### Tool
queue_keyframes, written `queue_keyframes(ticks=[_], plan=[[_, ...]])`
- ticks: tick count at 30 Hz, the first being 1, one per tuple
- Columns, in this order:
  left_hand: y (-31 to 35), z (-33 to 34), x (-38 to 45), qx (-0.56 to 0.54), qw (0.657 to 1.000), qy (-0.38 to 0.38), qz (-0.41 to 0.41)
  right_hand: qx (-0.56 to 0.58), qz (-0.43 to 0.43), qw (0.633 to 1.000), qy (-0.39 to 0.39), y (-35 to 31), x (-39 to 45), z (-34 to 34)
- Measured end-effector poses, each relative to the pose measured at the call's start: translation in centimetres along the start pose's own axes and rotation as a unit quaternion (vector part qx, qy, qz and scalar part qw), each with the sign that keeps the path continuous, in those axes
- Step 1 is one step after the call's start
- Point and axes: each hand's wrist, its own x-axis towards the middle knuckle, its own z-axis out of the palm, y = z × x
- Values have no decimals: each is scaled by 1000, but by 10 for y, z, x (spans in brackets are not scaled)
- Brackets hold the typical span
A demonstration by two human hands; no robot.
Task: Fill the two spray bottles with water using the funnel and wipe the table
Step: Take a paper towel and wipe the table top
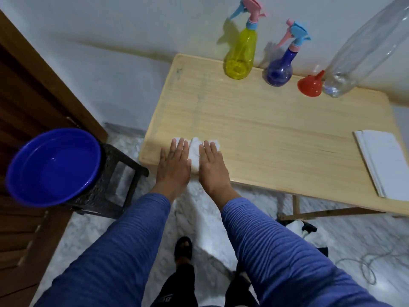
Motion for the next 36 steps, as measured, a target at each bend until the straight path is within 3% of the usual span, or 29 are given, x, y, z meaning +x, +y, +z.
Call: queue_keyframes(ticks=[9,20,25,30,36], plan=[[101,9,-10,-5,999,-14,49,10,51,999,9,86,-52,-25],[285,39,-8,-9,982,51,182,4,120,992,43,256,-127,-72],[345,48,-9,-19,972,44,231,1,148,987,55,311,-153,-86],[370,47,-8,-8,974,21,226,28,144,987,64,331,-164,-91],[362,49,-10,-39,976,7,212,186,99,968,139,344,-181,-91]])
